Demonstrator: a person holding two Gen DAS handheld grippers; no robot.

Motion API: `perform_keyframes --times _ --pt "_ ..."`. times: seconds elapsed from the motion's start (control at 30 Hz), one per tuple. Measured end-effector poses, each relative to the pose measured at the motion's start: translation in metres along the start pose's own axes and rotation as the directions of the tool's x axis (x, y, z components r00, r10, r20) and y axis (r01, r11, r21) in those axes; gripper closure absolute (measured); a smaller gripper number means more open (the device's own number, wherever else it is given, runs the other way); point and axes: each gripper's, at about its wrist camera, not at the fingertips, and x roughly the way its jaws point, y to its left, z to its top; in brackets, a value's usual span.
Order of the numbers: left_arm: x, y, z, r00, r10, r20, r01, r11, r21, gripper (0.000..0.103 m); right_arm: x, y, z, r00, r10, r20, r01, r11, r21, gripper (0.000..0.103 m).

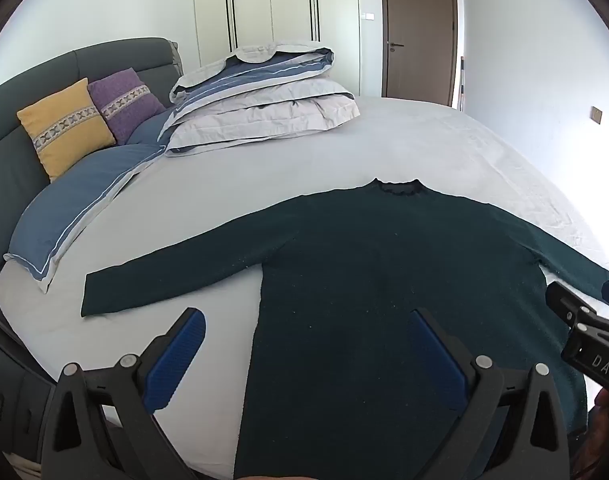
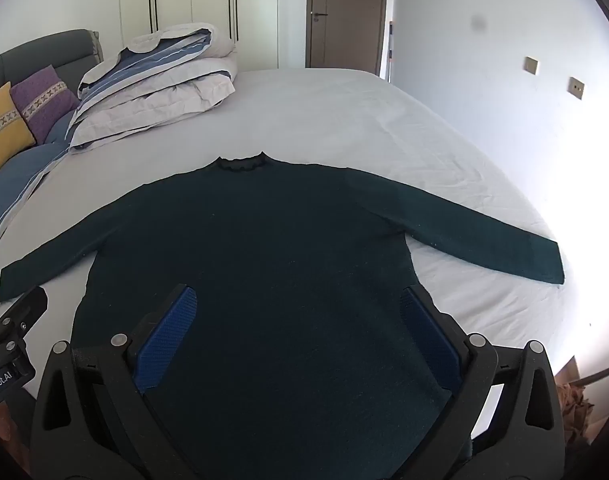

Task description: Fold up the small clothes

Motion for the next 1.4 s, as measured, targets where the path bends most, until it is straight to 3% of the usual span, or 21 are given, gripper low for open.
perform_keyframes --times 0.33,0.4,1.4 --pt "-0.001 0.003 -0.002 1.0 -0.001 0.001 0.001 1.0 -0.003 0.0 -0.003 0.023 -0.013 1.0 -0.014 0.005 0.014 0.999 -0.029 0.0" --pt "0.003 0.012 -0.001 1.0 -0.004 0.002 0.004 1.0 -0.008 0.0 0.001 0.01 -0.007 1.0 0.005 -0.012 -0.005 1.0 -0.023 0.0" --pt "-0.004 0.009 -0.001 1.0 0.01 0.014 -0.01 1.0 -0.014 0.0 -0.001 0.013 -0.01 1.0 0.007 -0.005 -0.008 1.0 -0.028 0.0"
